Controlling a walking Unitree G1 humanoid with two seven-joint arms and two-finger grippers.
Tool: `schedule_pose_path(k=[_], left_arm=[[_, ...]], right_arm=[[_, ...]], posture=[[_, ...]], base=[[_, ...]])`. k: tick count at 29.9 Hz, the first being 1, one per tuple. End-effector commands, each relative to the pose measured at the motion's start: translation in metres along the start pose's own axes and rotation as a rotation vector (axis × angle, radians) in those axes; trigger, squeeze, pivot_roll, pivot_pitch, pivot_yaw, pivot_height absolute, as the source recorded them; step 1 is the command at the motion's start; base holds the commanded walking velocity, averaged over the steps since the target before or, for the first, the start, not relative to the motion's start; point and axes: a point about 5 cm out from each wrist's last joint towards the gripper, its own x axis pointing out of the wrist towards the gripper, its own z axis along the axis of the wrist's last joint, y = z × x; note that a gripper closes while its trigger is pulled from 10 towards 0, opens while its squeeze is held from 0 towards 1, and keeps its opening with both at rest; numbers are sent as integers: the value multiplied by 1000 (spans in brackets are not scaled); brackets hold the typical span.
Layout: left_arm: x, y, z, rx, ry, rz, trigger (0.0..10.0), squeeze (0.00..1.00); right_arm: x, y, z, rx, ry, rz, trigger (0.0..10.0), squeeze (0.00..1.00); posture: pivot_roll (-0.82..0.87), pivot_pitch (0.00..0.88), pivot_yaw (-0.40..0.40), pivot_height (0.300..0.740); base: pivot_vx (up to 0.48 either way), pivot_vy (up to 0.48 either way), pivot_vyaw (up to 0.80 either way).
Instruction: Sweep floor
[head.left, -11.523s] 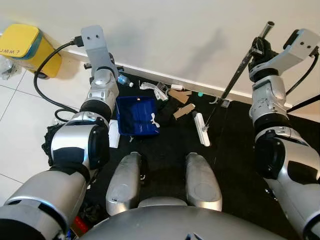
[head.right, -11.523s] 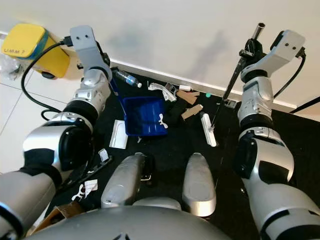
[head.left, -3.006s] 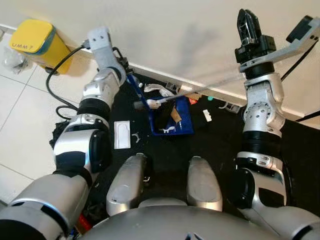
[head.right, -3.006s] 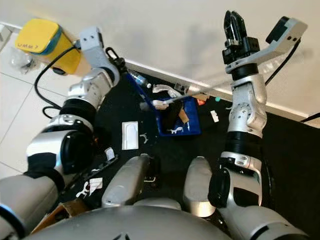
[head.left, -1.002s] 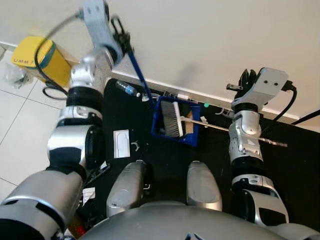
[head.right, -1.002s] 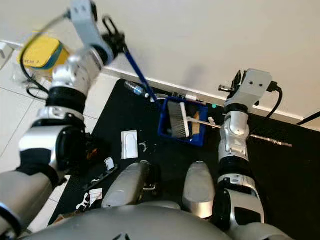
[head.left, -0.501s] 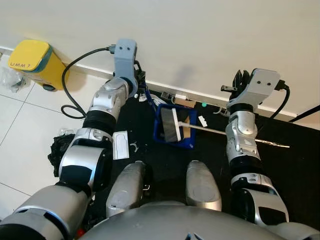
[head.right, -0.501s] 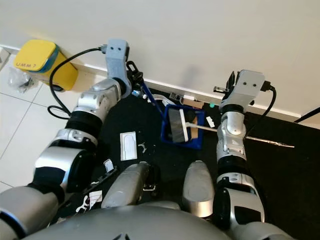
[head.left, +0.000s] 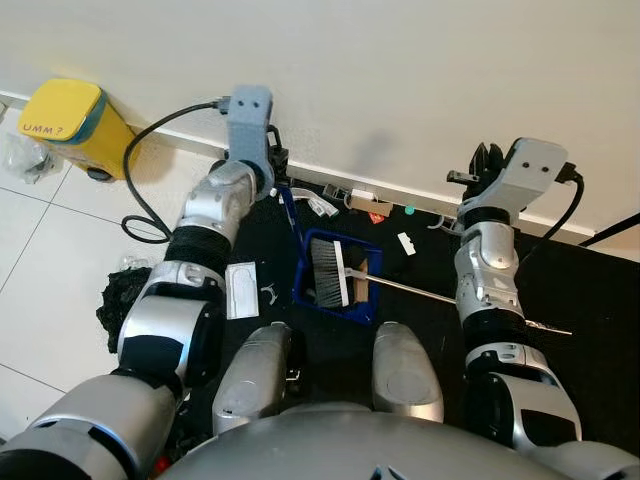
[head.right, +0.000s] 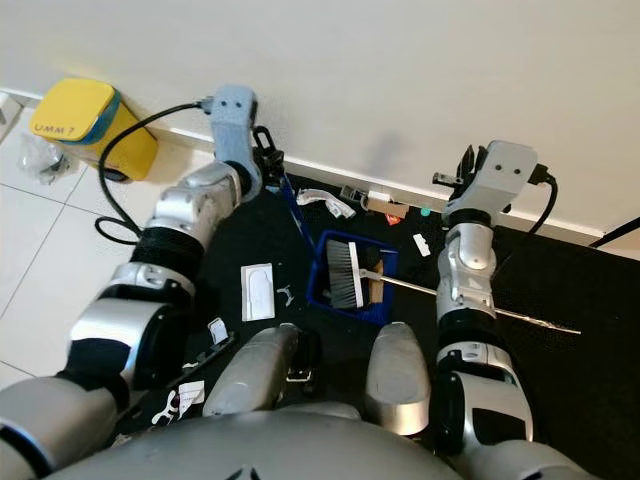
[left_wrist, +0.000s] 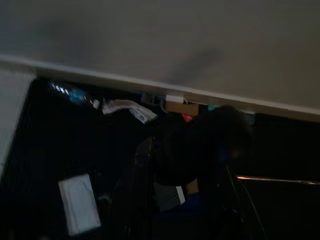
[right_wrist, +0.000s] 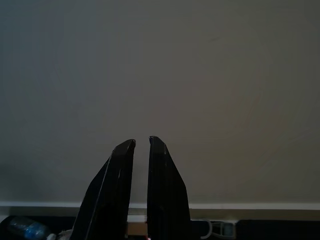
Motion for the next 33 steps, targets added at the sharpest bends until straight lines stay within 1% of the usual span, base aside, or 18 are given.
schedule_pose_path(k=[1, 2, 4, 5, 6, 7, 10, 11, 15, 19, 22, 24, 27, 28, 30, 33], left_arm=[[-6, -13, 33, -108, -104, -196, 10000, 0], [-6, -13, 33, -108, -104, -196, 10000, 0], [-11, -16, 45, -130, -123, -278, 10000, 0], [-11, -16, 45, -130, -123, -278, 10000, 0], [-13, -19, 51, -143, -137, -312, 10000, 0], [-15, -22, 57, -173, -152, -343, 10000, 0], [-16, -25, 63, -198, -165, -369, 10000, 0], [-19, -34, 75, -241, -190, -416, 10000, 0], [-21, -39, 80, -252, -199, -436, 10000, 0], [-20, -48, 82, -254, -188, -462, 10000, 0], [-20, -50, 82, -269, -177, -476, 10000, 0], [-20, -51, 82, -294, -170, -488, 10000, 0], [-21, -51, 83, -310, -171, -494, 10000, 0], [-22, -53, 88, -346, -179, -508, 10000, 0], [-23, -54, 92, -355, -187, -514, 10000, 0], [-26, -54, 98, -394, -200, -524, 10000, 0]], right_arm=[[0, -2, -4, 7, 16, -6, 10000, 0], [0, -2, -4, 7, 16, -6, 10000, 0], [1, -7, -3, 4, 12, -18, 10000, 0], [1, -7, -3, 4, 12, -18, 10000, 0], [2, -10, -2, 5, 8, -24, 10000, 0], [3, -12, 0, 7, 1, -27, 10000, 0], [3, -14, 2, 12, -7, -27, 10000, 0], [3, -16, 7, 38, -34, -14, 10000, 0], [4, -19, 11, 47, -52, -15, 10000, 0], [4, -32, 13, 57, -60, -64, 10000, 0], [3, -35, 12, 59, -58, -74, 10000, 0], [2, -35, 11, 60, -56, -75, 10000, 0], [2, -34, 10, 62, -53, -73, 10000, 0], [1, -31, 8, 65, -45, -63, 10000, 0], [1, -29, 6, 65, -33, -46, 10000, 0], [0, -25, 0, 56, -4, -23, 10000, 0]], posture=[[-41, 0, 93, 740], [-41, 0, 93, 740], [-41, 0, 95, 740], [-41, 0, 95, 740], [-43, 0, 97, 740], [-46, 0, 101, 740], [-46, 0, 101, 740], [-50, 0, 104, 740], [-53, 0, 107, 740], [-64, 0, 114, 740], [-68, 0, 116, 740], [-65, 0, 115, 740], [-65, 0, 115, 740], [-62, 0, 113, 740], [-59, 0, 112, 740], [-57, 0, 110, 740]], base=[[0, 0, 0], [0, 0, 0], [0, 0, 0], [0, 0, 0], [0, 0, 0], [0, 0, 0], [0, 0, 0], [0, 0, 0], [0, 0, 0], [0, 0, 0], [0, 0, 0], [0, 0, 0], [0, 0, 0], [0, 0, 0], [0, 0, 0], [0, 0, 0]])
